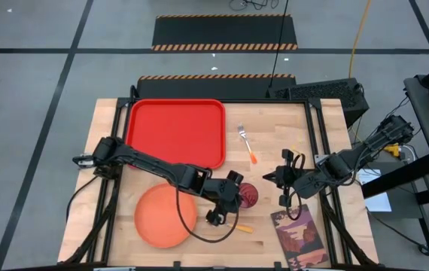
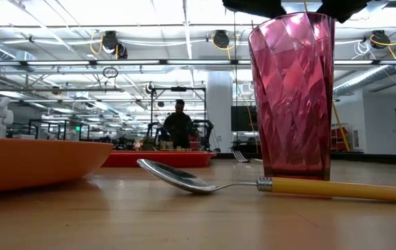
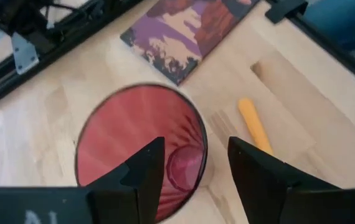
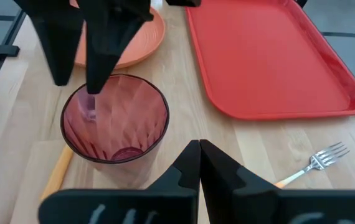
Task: Pick and place plate/cup/fork/spoon on tray
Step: Put the red cup on the orange tray
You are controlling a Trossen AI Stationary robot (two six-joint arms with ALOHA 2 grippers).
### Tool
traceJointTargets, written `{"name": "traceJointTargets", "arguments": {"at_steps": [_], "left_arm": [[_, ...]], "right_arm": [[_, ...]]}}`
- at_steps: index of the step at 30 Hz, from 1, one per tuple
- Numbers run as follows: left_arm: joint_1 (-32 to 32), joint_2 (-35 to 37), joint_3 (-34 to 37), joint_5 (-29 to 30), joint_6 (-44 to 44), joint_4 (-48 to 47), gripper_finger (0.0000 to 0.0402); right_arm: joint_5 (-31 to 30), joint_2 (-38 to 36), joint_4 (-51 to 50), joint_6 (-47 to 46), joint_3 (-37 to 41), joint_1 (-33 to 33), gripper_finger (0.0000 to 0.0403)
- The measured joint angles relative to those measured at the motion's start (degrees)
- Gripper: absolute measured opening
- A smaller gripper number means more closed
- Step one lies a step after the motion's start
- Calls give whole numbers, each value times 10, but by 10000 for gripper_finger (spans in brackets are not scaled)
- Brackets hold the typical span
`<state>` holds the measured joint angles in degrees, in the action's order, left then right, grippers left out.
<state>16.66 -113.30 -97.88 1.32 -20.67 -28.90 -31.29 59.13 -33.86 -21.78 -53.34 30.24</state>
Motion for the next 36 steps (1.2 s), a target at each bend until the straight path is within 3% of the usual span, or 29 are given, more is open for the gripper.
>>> {"name": "traceJointTargets", "arguments": {"at_steps": [18,24,36], "left_arm": [[-12,-9,8,0,-101,-15,71],[-13,-19,9,0,-127,-25,13],[-13,24,9,21,-88,-73,12]], "right_arm": [[0,0,3,4,0,0,0],[0,0,6,4,0,0,0],[0,0,6,4,0,2,0]]}}
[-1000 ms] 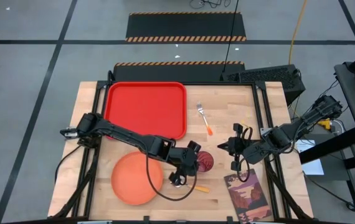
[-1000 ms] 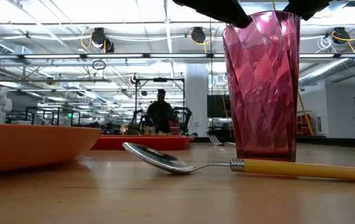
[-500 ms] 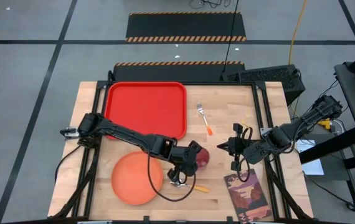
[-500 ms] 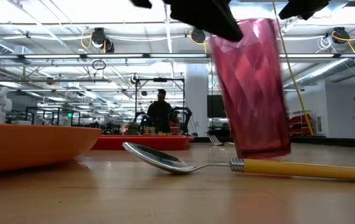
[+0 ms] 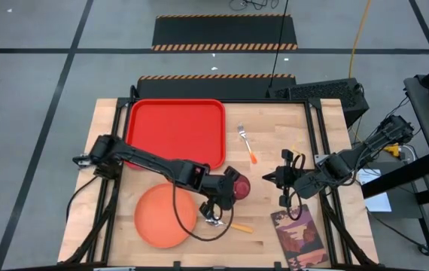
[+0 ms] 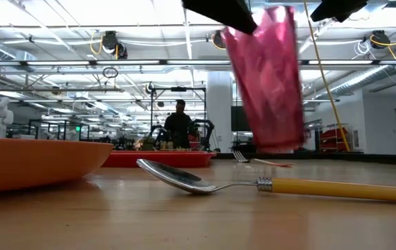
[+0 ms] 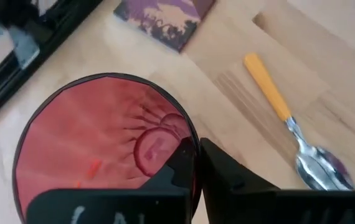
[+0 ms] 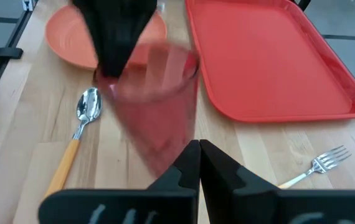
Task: Pick and place plate/cup/fork/spoon on tray
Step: Put the red cup on the orange tray
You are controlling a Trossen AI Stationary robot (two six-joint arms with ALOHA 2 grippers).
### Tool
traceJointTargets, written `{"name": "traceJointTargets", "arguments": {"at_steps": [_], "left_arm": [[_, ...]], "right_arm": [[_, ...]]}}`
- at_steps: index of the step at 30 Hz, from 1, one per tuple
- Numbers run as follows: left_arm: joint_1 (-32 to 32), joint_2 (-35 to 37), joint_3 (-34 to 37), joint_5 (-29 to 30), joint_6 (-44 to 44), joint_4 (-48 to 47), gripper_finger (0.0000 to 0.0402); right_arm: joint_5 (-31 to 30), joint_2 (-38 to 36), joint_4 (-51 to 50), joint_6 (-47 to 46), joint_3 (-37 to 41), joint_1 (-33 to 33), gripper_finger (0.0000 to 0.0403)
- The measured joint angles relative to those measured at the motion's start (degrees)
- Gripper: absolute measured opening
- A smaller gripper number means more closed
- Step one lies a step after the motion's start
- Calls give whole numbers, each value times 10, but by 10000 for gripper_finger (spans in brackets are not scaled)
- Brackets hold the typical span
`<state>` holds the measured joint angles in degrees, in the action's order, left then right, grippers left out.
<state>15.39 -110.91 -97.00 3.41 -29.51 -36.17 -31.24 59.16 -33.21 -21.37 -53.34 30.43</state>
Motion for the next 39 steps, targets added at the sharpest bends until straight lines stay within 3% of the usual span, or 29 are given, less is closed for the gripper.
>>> {"name": "traceJointTargets", "arguments": {"at_steps": [7,16,21,29,39], "left_arm": [[-1,68,0,35,29,-79,9],[-11,182,0,133,76,-207,8],[-31,240,0,182,119,-286,8],[-130,298,0,211,197,-419,10],[-301,321,0,208,251,-461,10]], "right_arm": [[-2,0,4,0,0,1,0],[-4,0,22,11,0,1,0],[-4,1,80,31,28,1,0],[-2,2,182,95,69,0,0],[-2,1,184,103,69,0,0]]}}
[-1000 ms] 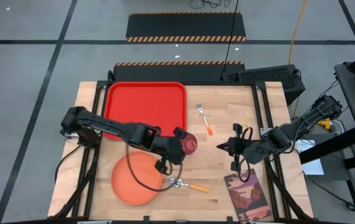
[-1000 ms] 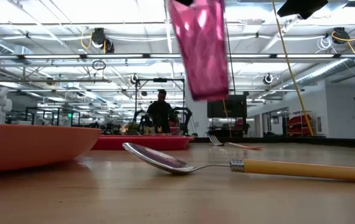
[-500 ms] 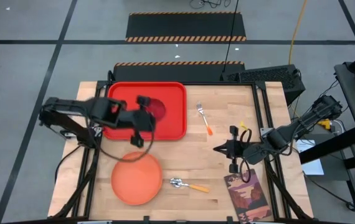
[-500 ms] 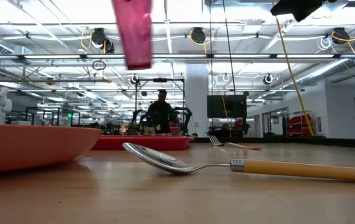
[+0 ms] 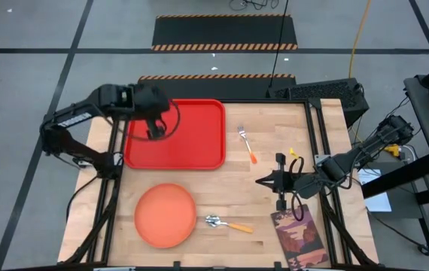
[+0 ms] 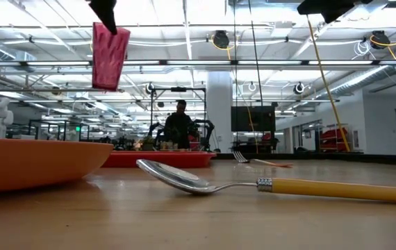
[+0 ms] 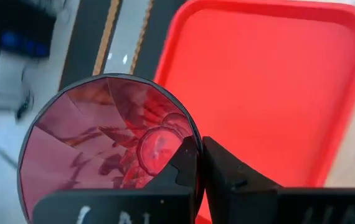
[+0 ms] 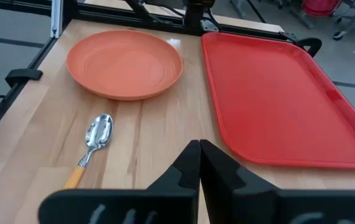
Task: Pick and place plate/cup/fork/spoon on tray
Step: Put the red cup on the orange tray
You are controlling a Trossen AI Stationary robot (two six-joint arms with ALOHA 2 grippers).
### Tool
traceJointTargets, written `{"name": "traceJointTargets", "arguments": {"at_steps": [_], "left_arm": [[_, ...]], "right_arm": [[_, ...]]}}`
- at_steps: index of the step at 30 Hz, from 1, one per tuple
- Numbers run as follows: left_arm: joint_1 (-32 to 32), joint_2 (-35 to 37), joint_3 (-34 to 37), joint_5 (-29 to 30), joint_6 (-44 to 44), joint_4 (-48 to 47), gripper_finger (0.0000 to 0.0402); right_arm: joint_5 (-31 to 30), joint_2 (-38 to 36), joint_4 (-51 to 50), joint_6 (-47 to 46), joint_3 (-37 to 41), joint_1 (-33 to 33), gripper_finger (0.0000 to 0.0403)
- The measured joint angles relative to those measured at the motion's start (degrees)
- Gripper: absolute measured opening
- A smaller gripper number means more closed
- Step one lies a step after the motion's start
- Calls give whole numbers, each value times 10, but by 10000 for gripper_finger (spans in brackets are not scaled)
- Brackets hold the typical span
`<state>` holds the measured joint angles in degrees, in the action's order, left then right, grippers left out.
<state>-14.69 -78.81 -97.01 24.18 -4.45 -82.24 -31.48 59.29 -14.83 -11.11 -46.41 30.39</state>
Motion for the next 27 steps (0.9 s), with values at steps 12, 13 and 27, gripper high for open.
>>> {"name": "traceJointTargets", "arguments": {"at_steps": [12,13,27], "left_arm": [[-183,2,86,-6,15,76,12],[-196,3,99,-13,15,90,16],[-341,2,264,-88,19,240,18]], "right_arm": [[0,0,0,-1,0,0,0],[0,0,0,-1,0,0,0],[0,0,-5,-1,0,0,0]]}}
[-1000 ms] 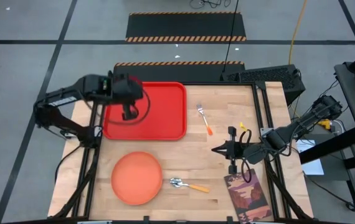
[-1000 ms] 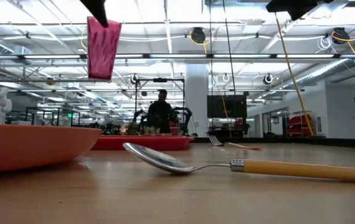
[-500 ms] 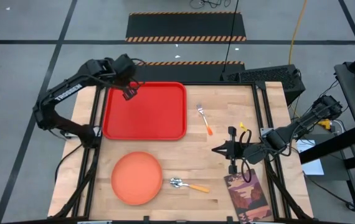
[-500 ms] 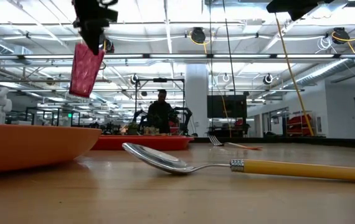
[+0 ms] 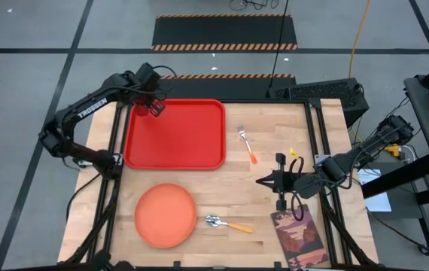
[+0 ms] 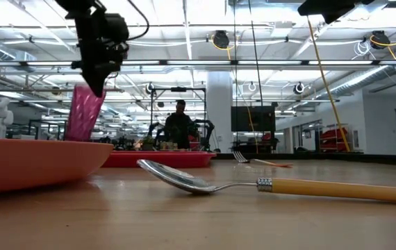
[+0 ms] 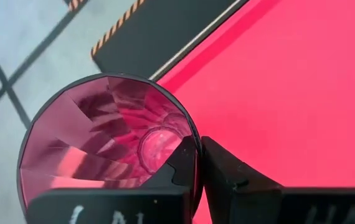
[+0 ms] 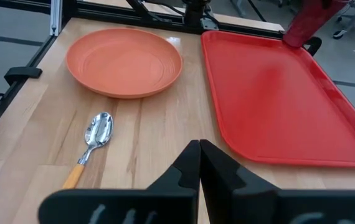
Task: Pick and place plate/cup/fork/spoon on tray
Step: Put the red cup on the orange tray
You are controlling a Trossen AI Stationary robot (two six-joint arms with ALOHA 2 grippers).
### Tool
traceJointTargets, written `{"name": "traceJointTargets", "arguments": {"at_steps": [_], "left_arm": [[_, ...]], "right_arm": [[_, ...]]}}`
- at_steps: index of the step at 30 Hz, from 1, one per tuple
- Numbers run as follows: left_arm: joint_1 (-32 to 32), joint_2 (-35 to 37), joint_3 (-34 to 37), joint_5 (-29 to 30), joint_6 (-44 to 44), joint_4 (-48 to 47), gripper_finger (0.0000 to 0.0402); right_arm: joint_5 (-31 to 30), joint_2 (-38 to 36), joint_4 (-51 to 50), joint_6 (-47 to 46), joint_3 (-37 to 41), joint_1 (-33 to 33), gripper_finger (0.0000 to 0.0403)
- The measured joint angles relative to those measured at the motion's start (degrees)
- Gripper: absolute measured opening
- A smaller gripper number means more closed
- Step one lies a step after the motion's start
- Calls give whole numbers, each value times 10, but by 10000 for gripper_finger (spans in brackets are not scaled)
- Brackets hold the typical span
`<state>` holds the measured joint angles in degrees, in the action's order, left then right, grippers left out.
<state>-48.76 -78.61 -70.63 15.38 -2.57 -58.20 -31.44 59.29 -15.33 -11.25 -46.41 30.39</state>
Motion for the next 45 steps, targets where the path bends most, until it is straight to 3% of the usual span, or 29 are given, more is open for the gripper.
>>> {"name": "traceJointTargets", "arguments": {"at_steps": [18,23,33,45], "left_arm": [[-69,0,80,-25,43,120,9],[-76,0,95,-34,47,144,35],[-74,0,98,-18,31,139,49],[-52,3,98,19,42,120,131]], "right_arm": [[0,0,-5,0,0,0,0],[0,0,-7,0,0,0,0],[0,0,-8,0,0,0,0],[0,0,-9,0,0,0,0]]}}
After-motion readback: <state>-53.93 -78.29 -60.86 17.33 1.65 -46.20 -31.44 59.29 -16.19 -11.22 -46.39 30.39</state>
